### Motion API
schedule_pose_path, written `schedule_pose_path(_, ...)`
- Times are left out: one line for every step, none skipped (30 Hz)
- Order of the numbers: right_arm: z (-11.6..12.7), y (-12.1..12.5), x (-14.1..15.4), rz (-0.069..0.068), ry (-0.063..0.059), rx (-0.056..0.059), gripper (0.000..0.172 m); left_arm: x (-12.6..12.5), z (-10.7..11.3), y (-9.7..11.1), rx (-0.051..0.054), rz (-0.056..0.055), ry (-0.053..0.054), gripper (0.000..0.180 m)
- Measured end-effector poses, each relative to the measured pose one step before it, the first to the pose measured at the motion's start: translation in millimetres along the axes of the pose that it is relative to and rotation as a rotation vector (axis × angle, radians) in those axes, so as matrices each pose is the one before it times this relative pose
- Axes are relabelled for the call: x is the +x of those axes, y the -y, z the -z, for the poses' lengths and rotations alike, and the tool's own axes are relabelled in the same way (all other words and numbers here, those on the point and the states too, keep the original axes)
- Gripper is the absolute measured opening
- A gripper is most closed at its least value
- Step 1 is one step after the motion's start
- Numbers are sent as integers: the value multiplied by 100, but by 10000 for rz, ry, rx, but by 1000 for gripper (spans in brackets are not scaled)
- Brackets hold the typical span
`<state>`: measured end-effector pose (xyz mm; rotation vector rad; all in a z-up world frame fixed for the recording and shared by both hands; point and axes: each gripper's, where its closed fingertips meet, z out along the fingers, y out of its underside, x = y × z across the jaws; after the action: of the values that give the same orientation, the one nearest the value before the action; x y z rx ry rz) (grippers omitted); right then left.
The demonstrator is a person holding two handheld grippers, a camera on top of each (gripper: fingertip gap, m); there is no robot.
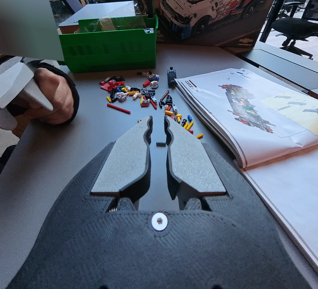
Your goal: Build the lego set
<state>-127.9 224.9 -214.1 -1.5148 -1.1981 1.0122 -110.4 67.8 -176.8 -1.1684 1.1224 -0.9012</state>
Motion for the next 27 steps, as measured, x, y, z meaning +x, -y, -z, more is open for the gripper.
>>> schedule_pose_path(-14, -13, 34, -15, -13, -14, 10, 324, -108, -98, -98, -225, -74, 48)
schedule_pose_path(-4, -2, 37, -22, -10, -4, 10, 384, -111, -123, -115, -239, -99, 48)
schedule_pose_path(-7, 3, 39, -28, -7, -2, 10, 347, -117, -100, -98, -217, -100, 47)
schedule_pose_path(6, -6, 49, -33, -6, 1, 10, 264, -71, -74, -73, -170, -64, 47)
schedule_pose_path(-3, 8, 40, -36, -3, 3, 10, 166, -51, -48, -46, -112, -37, 47)
schedule_pose_path(8, -10, 39, -37, -1, -2, 10, 86, -3, -9, -12, -56, -21, 46)
schedule_pose_path(-8, -1, 39, -38, 2, -6, 10, 25, 20, 36, 22, -17, -10, 46)
schedule_pose_path(-8, -14, 37, -38, 4, -9, 10, 16, 52, 49, 42, -3, -8, 46)
schedule_pose_path(-16, -15, 27, -37, 10, -12, 10, 10, 58, 48, 35, -6, -7, 45)
schedule_pose_path(-15, -16, 22, -36, 15, -13, 11, 14, 46, -33, -19, -19, -8, 45)
schedule_pose_path(-3, -6, 16, -31, 15, -10, 11, 2, 43, -53, -42, -26, -2, 45)
schedule_pose_path(-13, -14, -1, -22, 17, -8, 11, 20, 31, -52, -36, -35, -10, 45)
schedule_pose_path(-2, -1, 0, -13, 15, -4, 11, -4, 27, -13, -5, -22, 5, 45)
schedule_pose_path(-4, -8, -5, -5, 9, 0, 11, 5, 31, -21, -11, -24, -3, 44)
schedule_pose_path(0, 0, -12, 0, 9, 0, 11, -17, 18, -35, -25, -17, 3, 44)
schedule_pose_path(1, -2, -12, 0, 9, -1, 11, -22, 16, -28, -15, 0, 1, 44)
schedule_pose_path(2, -3, -13, 0, 9, -2, 11, -10, 15, 12, 15, 15, -3, 44)
schedule_pose_path(-8, -15, -18, 0, 12, -5, 11, -29, 5, -2, -1, 13, 4, 44)
schedule_pose_path(-7, -4, -14, 0, 15, -5, 11, -30, -1, -36, -21, 6, 6, 44)
schedule_pose_path(3, -7, -22, -1, 15, -5, 11, -25, -4, -20, -16, 16, 5, 44)
schedule_pose_path(-10, -11, -20, -1, 13, -3, 11, -22, 5, -30, -15, 10, 0, 44)
schedule_pose_path(-1, 2, -16, 2, 12, 1, 11, -50, -4, -9, -5, 21, 17, 44)
schedule_pose_path(8, 3, -17, 4, 9, 5, 11, -22, 2, -2, 1, 24, -2, 43)
schedule_pose_path(8, 3, -13, 6, 7, 5, 10, -36, 2, -9, -3, 25, 2, 43)
schedule_pose_path(10, 12, -13, 8, 7, 4, 10, -29, -4, -10, -6, 25, 4, 43)
schedule_pose_path(1, 2, -21, 11, 6, 3, 10, -30, -4, -10, -6, 22, 4, 43)
schedule_pose_path(3, 0, -23, 14, 2, 3, 10, -19, -3, -14, -4, 19, 3, 43)
